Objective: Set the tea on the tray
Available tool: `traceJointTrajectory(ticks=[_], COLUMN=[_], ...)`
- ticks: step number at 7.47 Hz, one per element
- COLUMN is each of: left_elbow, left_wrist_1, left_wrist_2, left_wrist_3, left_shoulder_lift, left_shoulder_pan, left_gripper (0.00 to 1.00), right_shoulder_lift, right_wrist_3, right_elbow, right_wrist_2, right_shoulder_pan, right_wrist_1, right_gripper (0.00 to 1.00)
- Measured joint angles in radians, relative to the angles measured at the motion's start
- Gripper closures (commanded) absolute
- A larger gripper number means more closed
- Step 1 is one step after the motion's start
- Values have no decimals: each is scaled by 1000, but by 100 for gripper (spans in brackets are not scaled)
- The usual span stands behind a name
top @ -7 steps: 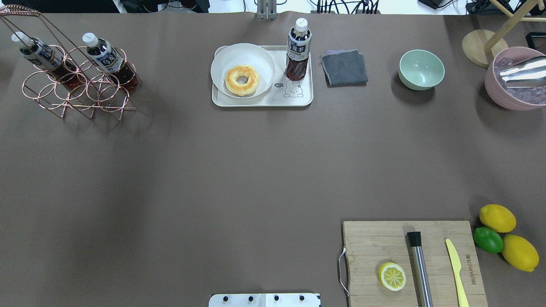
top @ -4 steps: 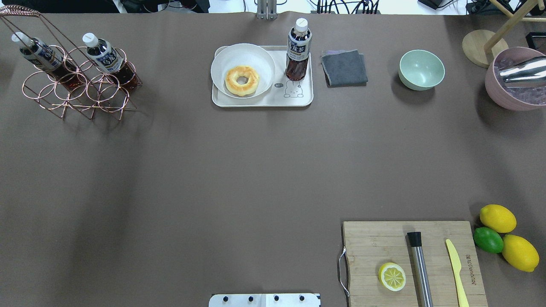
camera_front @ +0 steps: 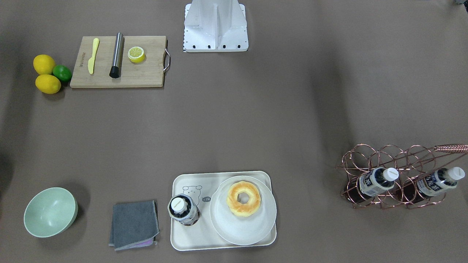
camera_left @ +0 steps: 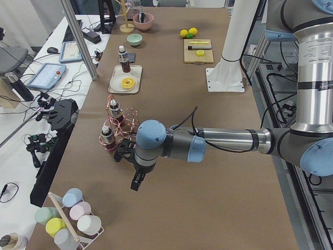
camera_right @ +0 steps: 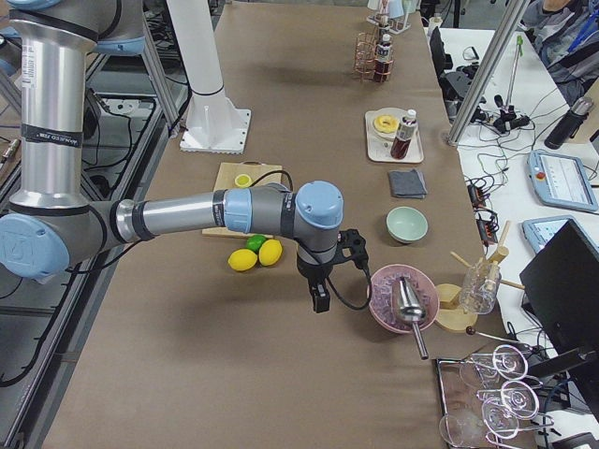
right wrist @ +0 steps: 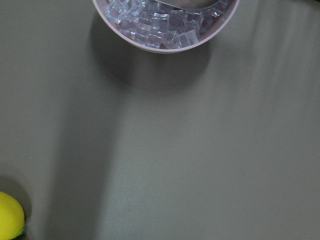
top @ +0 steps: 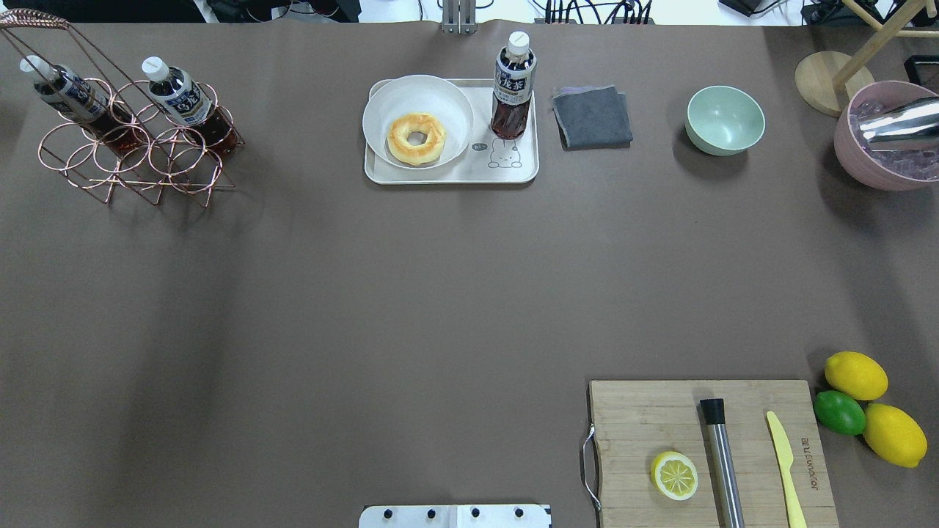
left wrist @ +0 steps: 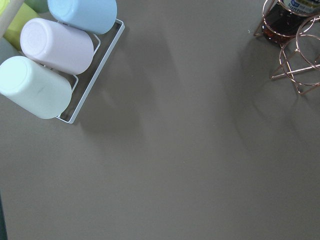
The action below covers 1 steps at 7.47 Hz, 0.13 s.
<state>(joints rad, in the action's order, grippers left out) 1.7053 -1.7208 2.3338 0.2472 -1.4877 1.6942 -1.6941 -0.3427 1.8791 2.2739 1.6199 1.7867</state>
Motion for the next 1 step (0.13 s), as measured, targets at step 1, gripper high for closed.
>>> traceJointTrajectory(ticks=[1], left_elbow=[18], left_wrist_1=[-1], left_wrist_2=[0], left_wrist_3=[-4], left_shoulder_lift=[2], left_shoulder_pan=[2], left_gripper=[3], right_shoulder_lift=[-6], right_wrist_3=[-12], right_elbow=[-16], right_wrist_2=[2], right_shoulder_pan=[21], right_wrist_1=[-23], right_gripper=[0])
